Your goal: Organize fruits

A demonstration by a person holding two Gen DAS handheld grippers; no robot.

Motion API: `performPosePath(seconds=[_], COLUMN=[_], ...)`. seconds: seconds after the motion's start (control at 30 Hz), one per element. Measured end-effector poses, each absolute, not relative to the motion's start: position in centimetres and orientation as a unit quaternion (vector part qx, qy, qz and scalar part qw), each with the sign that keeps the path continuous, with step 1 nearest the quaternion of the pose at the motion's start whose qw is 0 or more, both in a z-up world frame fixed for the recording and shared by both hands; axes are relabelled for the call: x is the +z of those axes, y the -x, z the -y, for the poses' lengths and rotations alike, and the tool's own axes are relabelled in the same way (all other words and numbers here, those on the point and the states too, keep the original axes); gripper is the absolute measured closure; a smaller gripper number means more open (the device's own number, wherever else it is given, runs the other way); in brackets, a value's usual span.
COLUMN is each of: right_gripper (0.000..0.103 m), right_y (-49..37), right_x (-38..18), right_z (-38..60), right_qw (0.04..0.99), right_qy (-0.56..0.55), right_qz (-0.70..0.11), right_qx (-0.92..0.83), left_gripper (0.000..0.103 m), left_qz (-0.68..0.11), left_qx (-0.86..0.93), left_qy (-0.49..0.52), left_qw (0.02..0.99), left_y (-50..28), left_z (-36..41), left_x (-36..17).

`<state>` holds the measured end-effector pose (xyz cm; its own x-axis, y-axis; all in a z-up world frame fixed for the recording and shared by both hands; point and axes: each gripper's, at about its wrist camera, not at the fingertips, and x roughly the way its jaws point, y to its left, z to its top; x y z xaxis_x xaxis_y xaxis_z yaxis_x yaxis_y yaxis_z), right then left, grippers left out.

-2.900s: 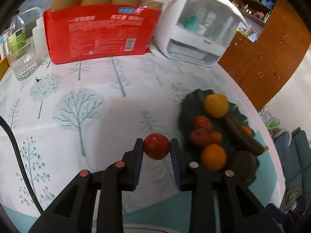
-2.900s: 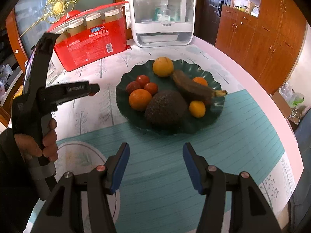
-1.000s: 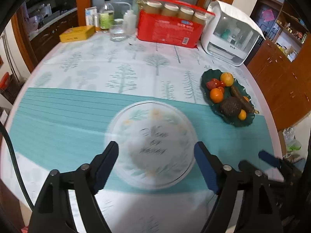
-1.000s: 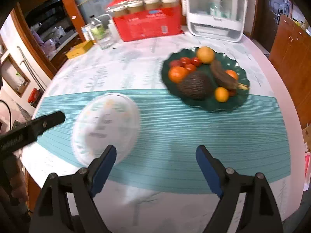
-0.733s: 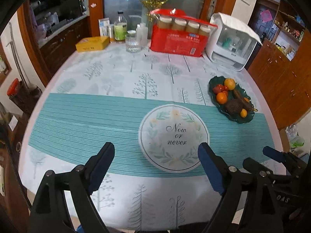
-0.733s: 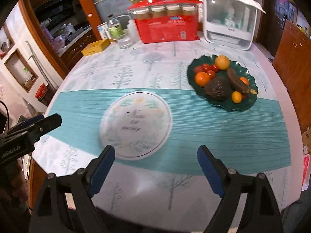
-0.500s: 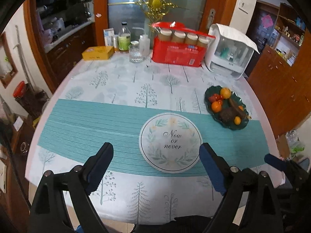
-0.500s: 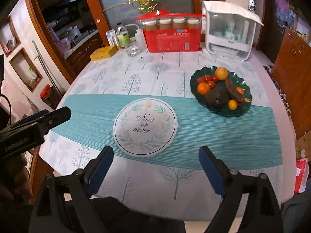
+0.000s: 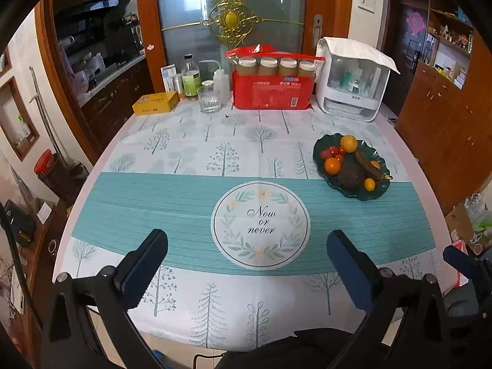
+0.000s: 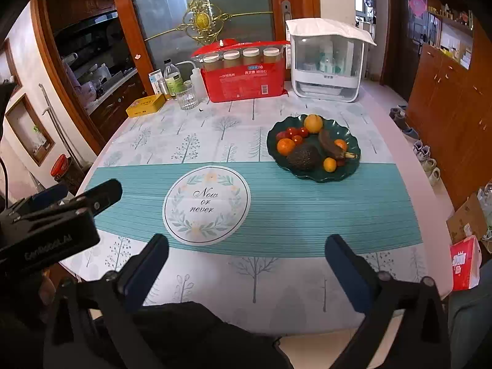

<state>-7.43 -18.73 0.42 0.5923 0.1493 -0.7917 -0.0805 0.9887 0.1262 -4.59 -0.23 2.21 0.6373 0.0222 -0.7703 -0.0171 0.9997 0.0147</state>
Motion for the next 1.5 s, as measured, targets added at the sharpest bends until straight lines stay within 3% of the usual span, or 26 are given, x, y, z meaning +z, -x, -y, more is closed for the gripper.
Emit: performPosePath(seconds=[1.5], right_gripper=[0.000], right_y=[6.0], right_x=[-0.4], right_z=[19.0], right_qw=[0.883], right_qy=[-0.027], right_qz=[-0.463], right_qx=[0.074], left_gripper=[0.000], left_qz=[-0.428], left_qx=[0.025], left_qy=[-0.011], left_qw=[0.903], left_y=[4.7], left_z=[0.9], left_x=[1.5])
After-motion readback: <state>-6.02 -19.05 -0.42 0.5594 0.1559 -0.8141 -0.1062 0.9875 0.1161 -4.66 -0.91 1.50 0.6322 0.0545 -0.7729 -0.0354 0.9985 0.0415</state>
